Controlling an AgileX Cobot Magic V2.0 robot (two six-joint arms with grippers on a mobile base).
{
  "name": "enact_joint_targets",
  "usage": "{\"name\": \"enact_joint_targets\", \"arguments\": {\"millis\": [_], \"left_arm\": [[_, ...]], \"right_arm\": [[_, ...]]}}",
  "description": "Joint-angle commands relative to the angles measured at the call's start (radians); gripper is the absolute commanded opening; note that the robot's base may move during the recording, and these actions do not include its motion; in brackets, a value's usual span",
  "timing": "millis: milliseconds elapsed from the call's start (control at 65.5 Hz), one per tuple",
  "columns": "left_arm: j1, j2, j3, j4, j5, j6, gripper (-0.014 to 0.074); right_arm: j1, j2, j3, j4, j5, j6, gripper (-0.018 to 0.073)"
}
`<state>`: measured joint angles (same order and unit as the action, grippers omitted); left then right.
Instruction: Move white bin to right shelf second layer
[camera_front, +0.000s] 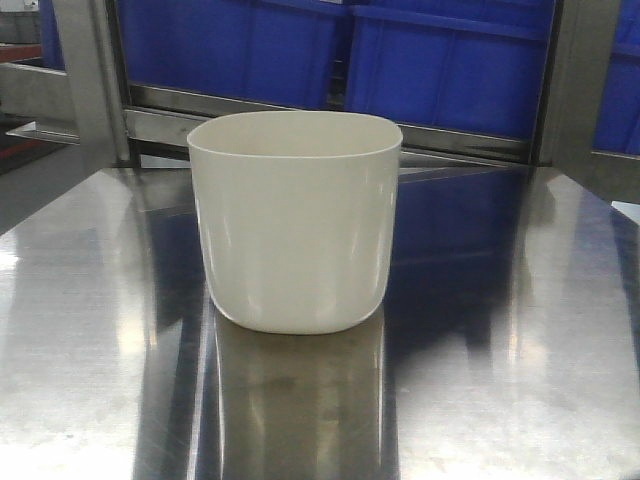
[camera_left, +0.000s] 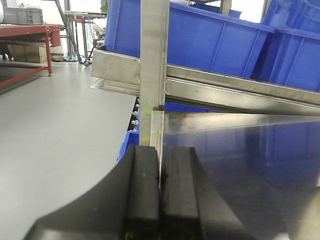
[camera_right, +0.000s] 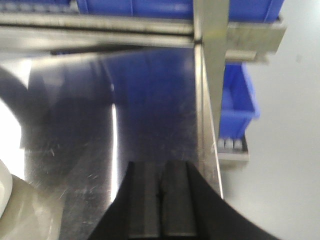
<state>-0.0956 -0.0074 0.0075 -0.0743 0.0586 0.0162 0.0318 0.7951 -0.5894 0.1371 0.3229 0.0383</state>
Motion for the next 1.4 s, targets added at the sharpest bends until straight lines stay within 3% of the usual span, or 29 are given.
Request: {"name": "enact_joint_targets", "arguments": {"millis": [0, 76, 229, 305, 885, 1389], "left_arm": [[-0.006, -0.003, 0.037, -0.009, -0.086, -0.010, 0.0085], [-0.006, -0.003, 0.037, -0.009, -0.086, -0.010, 0.0085], [-0.006, -0.003, 0.037, -0.009, -0.086, -0.010, 0.0085], [-0.006, -0.003, 0.037, -0.009, -0.086, -0.010, 0.0085], [-0.006, -0.003, 0.037, -0.009, -0.086, -0.010, 0.0085], [-0.006, -0.003, 0.037, -0.009, -0.086, -0.010, 0.0085]], "right_arm": [[0.004, 0.119, -0.156, -0.007, 0.085, -0.002, 0.0066], [0.005, 0.218, -0.273, 0.025, 0.251, -0.002, 0.0138], [0.022, 0.383, -0.484, 0.078, 0.532, -0.002, 0.0485], [0.052, 0.429, -0.554, 0.078, 0.586, -0.002, 0.0550], [0.324, 0.653, -0.815, 0.135, 0.610, -0.002, 0.0550], [0.429, 0.888, -0.994, 0.118, 0.677, 0.017, 0.0550]]}}
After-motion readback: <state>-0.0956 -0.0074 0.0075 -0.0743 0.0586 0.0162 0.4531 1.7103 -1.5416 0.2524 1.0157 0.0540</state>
